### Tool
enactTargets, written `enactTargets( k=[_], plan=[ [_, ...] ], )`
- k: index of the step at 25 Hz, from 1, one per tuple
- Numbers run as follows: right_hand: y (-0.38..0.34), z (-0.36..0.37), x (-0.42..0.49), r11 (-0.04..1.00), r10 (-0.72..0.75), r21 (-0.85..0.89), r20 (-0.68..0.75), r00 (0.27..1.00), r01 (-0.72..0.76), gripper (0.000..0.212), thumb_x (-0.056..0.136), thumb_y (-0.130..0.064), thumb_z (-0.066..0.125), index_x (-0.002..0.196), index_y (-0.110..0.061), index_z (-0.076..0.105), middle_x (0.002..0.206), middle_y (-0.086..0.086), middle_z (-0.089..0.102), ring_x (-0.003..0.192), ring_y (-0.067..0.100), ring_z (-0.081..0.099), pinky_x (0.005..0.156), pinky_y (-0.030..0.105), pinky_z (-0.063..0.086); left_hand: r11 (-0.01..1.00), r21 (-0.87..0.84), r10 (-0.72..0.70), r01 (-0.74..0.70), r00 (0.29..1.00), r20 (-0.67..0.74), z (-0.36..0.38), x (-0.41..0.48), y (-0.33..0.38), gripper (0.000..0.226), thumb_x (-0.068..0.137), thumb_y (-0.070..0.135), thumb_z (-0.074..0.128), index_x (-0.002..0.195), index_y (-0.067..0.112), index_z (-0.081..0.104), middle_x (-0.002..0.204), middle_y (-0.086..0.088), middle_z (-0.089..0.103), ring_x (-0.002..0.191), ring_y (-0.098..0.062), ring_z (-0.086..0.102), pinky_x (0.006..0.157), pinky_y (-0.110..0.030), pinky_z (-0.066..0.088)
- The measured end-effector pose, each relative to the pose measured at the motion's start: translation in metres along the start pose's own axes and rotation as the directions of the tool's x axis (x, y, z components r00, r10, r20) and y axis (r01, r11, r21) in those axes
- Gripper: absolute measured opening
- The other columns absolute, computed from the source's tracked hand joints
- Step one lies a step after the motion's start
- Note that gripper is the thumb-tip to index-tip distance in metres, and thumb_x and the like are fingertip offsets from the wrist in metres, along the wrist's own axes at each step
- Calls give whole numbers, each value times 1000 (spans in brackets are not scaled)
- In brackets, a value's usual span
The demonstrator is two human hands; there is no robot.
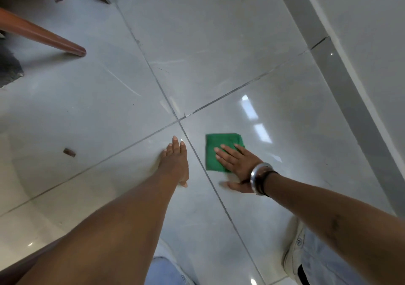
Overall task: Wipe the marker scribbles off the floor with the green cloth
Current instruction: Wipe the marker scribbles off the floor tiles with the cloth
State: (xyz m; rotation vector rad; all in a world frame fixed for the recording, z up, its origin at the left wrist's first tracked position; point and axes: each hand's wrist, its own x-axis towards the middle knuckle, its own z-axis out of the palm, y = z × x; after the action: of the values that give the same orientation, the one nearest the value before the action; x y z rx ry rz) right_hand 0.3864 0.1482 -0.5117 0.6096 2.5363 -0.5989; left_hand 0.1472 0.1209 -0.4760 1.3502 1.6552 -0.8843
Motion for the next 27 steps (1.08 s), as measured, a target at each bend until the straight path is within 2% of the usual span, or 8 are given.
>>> enactTargets(
  k=[2,6,10,13,17,19,22,27],
  plan=[
    [25,8,-16,958,281,79,-82,956,-275,85,86,-64,27,150,-8,22,160,13,23,147,32,19,117,58,20,1000,-4,7,-7,1000,20,-3,-1,2,128,76,26,84,155,3,-14,160,-22,-28,153,-34,-10,126,-44,5],
    [30,-48,42,219,916,517,183,357,-827,90,86,-66,25,151,-5,11,163,14,3,149,32,3,120,54,11,1000,6,10,-10,1000,27,-4,-1,7,138,69,41,86,155,1,-15,159,-24,-27,153,-36,-10,126,-44,5],
    [-32,-16,41,933,311,175,45,949,-314,88,86,-65,26,152,-10,5,164,12,0,150,30,-4,119,49,-2,999,-12,34,-34,999,4,-7,-2,2,143,63,48,88,156,4,-11,161,-24,-23,153,-37,-8,126,-45,6],
    [-5,12,-2,962,254,86,51,966,-258,81,92,-58,35,153,-15,5,164,8,3,150,27,-3,120,48,-2,998,-24,64,-65,998,-19,-5,0,-5,137,66,60,80,157,8,-8,163,-22,-19,153,-35,-6,126,-45,6],
    [33,-21,17,202,928,521,169,333,-829,97,86,-71,30,152,-6,3,163,15,0,149,32,0,122,52,5,999,-21,47,-47,999,-3,-3,1,-1,136,68,66,74,157,7,-10,162,-22,-22,153,-34,-9,125,-45,5],
    [14,-15,37,375,895,462,47,444,-804,98,85,-73,28,151,-6,1,162,13,-6,149,33,-2,118,47,-4,1000,-2,30,-30,1000,-3,-3,-2,2,135,69,65,75,157,7,-10,162,-22,-21,153,-34,-9,125,-45,4],
    [-28,7,39,961,275,50,-86,957,-272,81,92,-57,35,152,-10,7,163,10,4,149,32,3,120,47,3,999,34,14,-14,1000,-14,-10,-7,4,127,73,54,78,158,9,-5,165,-18,-11,154,-34,-7,126,-43,4],
    [-24,19,-6,946,40,-304,-237,971,-113,44,76,-24,68,119,-12,68,128,8,66,114,28,65,88,41,58,996,-35,-86,84,994,-64,-13,-43,9,98,90,34,64,158,14,-3,166,-17,-2,154,-31,-3,126,-42,4]
  ],
)
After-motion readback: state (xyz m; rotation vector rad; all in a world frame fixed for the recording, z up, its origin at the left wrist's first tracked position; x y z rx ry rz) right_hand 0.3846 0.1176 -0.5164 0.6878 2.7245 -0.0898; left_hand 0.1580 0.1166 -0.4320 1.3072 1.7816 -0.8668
